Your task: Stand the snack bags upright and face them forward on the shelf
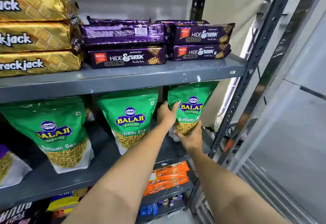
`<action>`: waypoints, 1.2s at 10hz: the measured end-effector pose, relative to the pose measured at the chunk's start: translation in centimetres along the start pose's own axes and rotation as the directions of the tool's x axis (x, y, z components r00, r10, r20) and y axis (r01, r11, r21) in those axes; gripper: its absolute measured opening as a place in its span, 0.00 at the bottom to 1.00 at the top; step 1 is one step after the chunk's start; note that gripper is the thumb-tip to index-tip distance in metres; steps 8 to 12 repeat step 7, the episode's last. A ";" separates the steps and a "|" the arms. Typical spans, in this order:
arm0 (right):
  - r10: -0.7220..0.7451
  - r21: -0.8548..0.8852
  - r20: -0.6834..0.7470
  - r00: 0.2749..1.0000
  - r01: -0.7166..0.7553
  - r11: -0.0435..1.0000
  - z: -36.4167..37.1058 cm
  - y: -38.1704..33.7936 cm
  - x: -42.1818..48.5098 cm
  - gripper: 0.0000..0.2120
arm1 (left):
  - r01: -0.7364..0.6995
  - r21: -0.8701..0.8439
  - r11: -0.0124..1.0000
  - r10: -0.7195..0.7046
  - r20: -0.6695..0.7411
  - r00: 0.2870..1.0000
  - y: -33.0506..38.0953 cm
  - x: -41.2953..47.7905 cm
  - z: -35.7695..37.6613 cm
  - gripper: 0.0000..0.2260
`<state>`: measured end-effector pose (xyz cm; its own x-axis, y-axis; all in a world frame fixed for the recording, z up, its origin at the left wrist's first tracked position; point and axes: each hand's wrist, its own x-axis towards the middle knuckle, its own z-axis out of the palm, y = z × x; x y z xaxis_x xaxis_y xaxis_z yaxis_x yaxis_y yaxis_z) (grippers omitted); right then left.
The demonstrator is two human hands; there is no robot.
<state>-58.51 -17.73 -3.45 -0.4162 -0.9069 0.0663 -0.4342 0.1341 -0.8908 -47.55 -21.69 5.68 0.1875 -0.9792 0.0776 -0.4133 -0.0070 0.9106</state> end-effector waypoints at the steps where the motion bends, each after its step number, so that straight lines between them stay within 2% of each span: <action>1: -0.012 -0.009 -0.014 1.000 0.012 1.000 1.0 1.0 0.1 0.51 | -0.070 0.108 0.992 0.080 -0.092 0.993 -0.3 0.6 -0.1 0.19; 4: -0.081 -0.005 -0.011 0.997 0.081 0.997 0.1 2.4 -0.7 0.46 | -0.114 0.133 0.985 0.135 -0.162 0.978 -1.1 -1.1 -0.2 0.24; 5: -0.067 -0.011 -0.013 0.998 0.066 0.998 0.0 2.9 -0.6 0.46 | -0.111 0.101 0.989 0.125 -0.143 0.982 -1.4 -1.3 0.0 0.23; 6: -0.025 -0.005 0.004 1.000 0.025 1.000 -0.6 2.1 -0.4 0.49 | -0.097 0.002 0.995 0.097 -0.050 0.994 -0.8 -1.1 -0.4 0.19; 7: -0.041 0.044 -0.025 0.999 0.042 0.998 -0.7 3.2 -1.2 0.58 | -0.037 -0.149 0.988 0.048 0.071 0.996 -0.9 -2.5 -0.2 0.21; 12: -0.041 0.044 -0.025 0.999 0.042 0.998 -0.7 3.2 -1.2 0.58 | -0.037 -0.149 0.988 0.048 0.071 0.996 -0.9 -2.5 -0.2 0.21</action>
